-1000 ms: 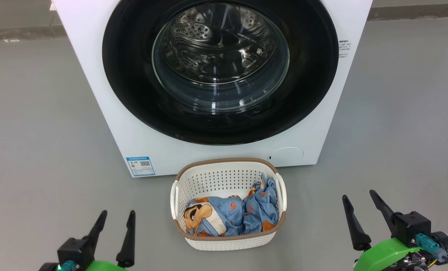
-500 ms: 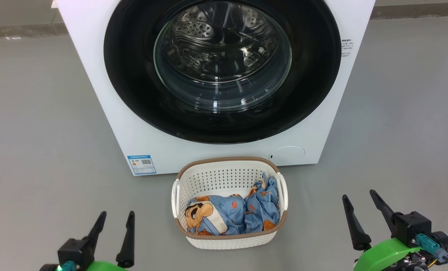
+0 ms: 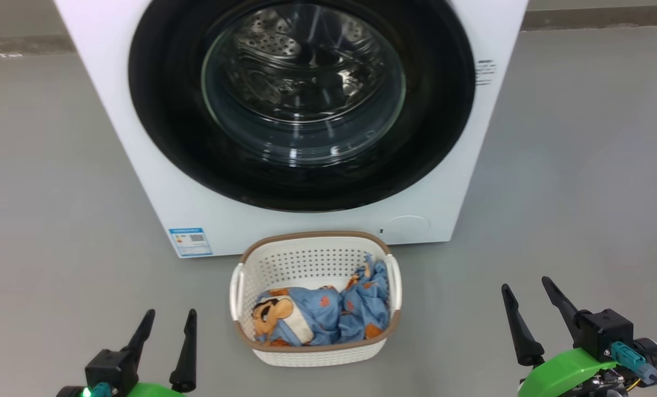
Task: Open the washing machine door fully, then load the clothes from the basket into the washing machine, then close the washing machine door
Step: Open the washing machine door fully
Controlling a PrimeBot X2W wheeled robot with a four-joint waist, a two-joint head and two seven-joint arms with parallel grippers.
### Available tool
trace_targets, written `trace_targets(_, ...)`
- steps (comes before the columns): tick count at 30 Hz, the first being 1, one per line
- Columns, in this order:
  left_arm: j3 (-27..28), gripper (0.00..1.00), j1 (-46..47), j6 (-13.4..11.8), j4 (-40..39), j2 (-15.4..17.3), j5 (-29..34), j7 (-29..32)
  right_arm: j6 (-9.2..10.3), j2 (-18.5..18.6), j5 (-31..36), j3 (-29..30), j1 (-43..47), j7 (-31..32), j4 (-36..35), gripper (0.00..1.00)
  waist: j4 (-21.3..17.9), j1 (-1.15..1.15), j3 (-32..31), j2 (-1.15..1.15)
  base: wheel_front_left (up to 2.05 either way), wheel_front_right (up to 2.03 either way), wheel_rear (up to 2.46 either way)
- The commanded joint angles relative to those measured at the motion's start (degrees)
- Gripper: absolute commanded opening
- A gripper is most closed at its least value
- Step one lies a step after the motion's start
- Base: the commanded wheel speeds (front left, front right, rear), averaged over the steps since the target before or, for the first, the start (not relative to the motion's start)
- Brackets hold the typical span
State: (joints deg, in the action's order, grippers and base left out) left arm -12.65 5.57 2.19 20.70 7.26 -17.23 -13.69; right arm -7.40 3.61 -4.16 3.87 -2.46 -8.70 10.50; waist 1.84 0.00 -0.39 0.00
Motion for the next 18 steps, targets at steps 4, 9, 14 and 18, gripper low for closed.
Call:
trace_targets(4,1.50,1.00,3.16,-0.35,-0.94,1.19,0.10,-0.65,-0.09,0.34,-0.54,-1.49,-2.28,-0.42,-1.72,1.00,-0.06,0.00,0.08,0.00,1.23,1.23,-2.46)
trace_targets(9,1.31,1.00,3.30,-0.38,-0.84,1.27,-0.04,-0.74,-0.09,0.26,-0.52,-1.45,-2.30,-0.56,-1.82,1.00,-0.11,0.00,0.15,0.00,1.23,1.23,-2.46)
trace_targets(14,1.63,1.00,3.31,-0.36,-1.43,1.08,-0.43,-0.98,-0.09,0.20,-0.57,-1.30,-2.33,-0.64,-1.79,1.00,-0.04,0.00,0.22,0.00,1.05,1.05,-2.09)
trace_targets(18,1.44,1.00,3.29,-0.18,-1.51,1.24,-0.31,-1.08,-0.09,0.17,-0.61,-1.30,-2.44,-0.71,-1.73,1.00,-0.03,0.00,0.28,0.00,0.69,0.69,-1.38)
